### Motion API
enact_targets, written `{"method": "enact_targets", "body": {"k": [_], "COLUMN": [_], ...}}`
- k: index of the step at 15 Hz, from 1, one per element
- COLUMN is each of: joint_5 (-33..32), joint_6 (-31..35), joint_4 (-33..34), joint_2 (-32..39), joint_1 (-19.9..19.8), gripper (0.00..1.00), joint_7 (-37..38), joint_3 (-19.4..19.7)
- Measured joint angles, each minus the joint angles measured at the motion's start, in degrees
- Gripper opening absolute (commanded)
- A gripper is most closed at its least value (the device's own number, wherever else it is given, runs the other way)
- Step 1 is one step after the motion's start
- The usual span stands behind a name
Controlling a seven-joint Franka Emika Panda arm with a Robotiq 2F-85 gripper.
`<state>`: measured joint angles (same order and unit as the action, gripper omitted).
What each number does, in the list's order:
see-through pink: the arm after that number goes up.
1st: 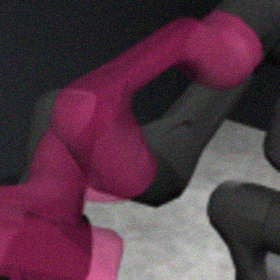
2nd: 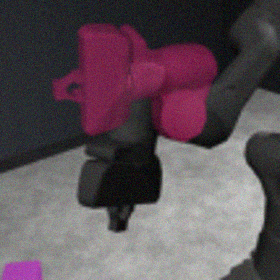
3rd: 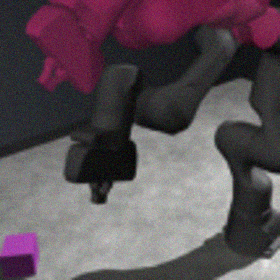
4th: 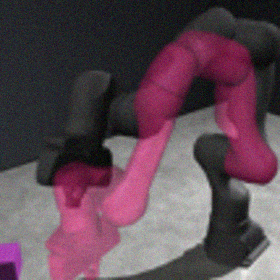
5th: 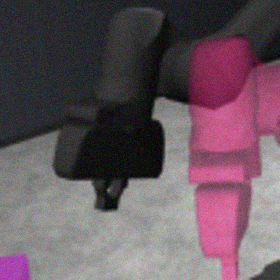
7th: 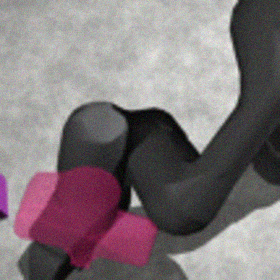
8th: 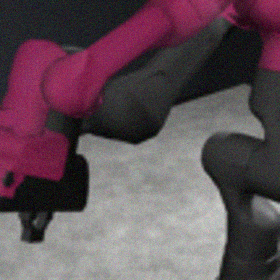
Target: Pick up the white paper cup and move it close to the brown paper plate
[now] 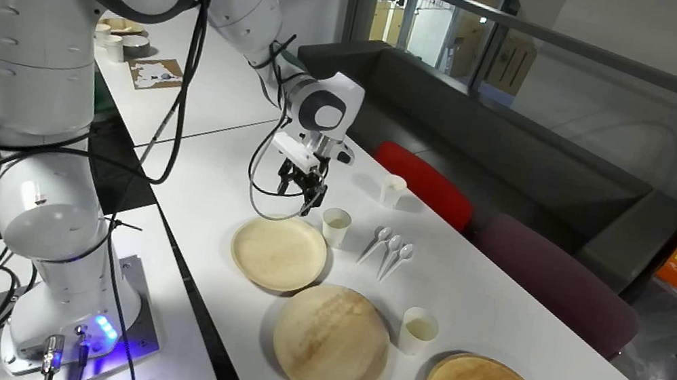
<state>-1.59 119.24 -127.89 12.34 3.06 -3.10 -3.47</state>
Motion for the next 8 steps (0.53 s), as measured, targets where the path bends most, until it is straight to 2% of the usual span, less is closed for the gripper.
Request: {"method": "enact_targets", "body": {"k": [8], "joint_5": [-0.6], "joint_6": [0.1], "joint_4": [-1.1], "joint_2": [-0.5], "joint_1": [0.8], "gripper": [1.0], "joint_7": [0.6], "joint_3": [-0.4]}}
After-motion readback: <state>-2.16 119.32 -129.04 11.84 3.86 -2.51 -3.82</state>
